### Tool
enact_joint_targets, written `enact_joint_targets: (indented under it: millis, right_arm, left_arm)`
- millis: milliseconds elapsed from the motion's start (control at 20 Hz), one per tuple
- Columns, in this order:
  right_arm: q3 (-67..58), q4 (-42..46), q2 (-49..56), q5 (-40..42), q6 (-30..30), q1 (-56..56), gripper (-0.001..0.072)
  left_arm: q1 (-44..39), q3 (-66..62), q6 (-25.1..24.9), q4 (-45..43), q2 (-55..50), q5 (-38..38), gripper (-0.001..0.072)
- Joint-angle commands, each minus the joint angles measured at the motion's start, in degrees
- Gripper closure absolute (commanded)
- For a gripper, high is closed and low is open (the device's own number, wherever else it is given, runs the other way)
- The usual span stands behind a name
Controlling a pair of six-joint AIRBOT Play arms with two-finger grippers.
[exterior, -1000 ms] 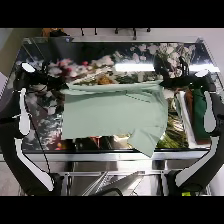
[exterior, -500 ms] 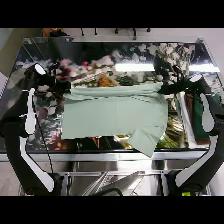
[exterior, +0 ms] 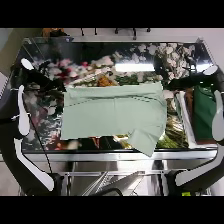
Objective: Fold the shirts.
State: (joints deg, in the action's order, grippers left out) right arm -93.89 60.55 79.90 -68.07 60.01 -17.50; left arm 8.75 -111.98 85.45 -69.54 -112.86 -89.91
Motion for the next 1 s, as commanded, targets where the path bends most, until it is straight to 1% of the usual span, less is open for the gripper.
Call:
enact_joint_targets:
  millis: [0, 100, 200, 250, 300, 350, 400, 500, 600, 750, 800, 850, 900, 950]
  right_arm:
    - [4.7, 3.3, -9.3, -4.9, 6.3, -3.6, 0.0326]
    - [11.1, 3.3, -14.1, -7.6, 7.6, -5.4, 0.0325]
    - [18.2, 3.3, -18.3, -9.2, 10.6, -6.7, 0.0327]
    - [21.9, 3.3, -20.1, -9.4, 12.5, -7.0, 0.033]
    - [25.2, 3.3, -21.5, -9.8, 13.9, -7.0, 0.035]
    - [28.7, 3.3, -22.7, -10.3, 15.0, -7.0, 0.035]
    - [31.8, 3.3, -23.7, -10.5, 16.0, -7.0, 0.0349]
    - [38.4, 3.3, -26.1, -10.9, 16.8, -7.0, 0.0349]
    - [44.8, 2.3, -28.8, -11.5, 16.7, -7.0, 0.0348]
    - [52.9, -1.8, -32.0, -10.4, 14.4, -6.9, 0.0345]
    - [54.9, -1.9, -32.3, -9.8, 14.1, -6.9, 0.0342]
    - [56.6, -1.7, -32.3, -9.8, 14.0, -7.0, 0.0306]
    - [58.0, -1.8, -32.3, -9.6, 13.9, -6.9, 0.019]
    - [59.5, -2.4, -32.3, -8.9, 13.6, -6.9, 0.0183]
  left_arm:
    - [3.8, 14.9, 1.8, 0.1, 9.1, -4.9, 0.0084]
    - [5.2, 30.8, -0.3, 0.2, 16.4, -1.2, 0.0083]
    - [6.1, 44.6, -3.0, 0.3, 21.9, 2.8, 0.0084]
    - [6.8, 49.5, -4.1, 0.7, 23.6, 5.2, 0.0084]
    - [7.3, 53.4, -4.7, 1.5, 25.1, 8.1, 0.0084]
    - [7.9, 56.5, -6.4, 3.9, 26.2, 11.1, 0.0084]
    - [8.1, 58.7, -8.8, 7.1, 26.6, 13.5, 0.0087]
    - [8.4, 61.1, -13.5, 10.8, 26.1, 16.6, 0.0181]
    - [8.3, 62.1, -14.3, 10.8, 24.2, 17.3, 0.0181]
    - [8.4, 61.2, -15.0, 11.3, 21.7, 16.0, 0.0182]
    - [8.3, 60.3, -15.0, 11.3, 21.3, 15.1, 0.0181]
    - [8.3, 59.3, -15.0, 11.3, 20.9, 14.3, 0.0181]
    - [8.3, 58.2, -15.0, 11.2, 20.9, 13.6, 0.0182]
    - [8.4, 57.2, -15.0, 11.1, 20.9, 12.8, 0.0182]
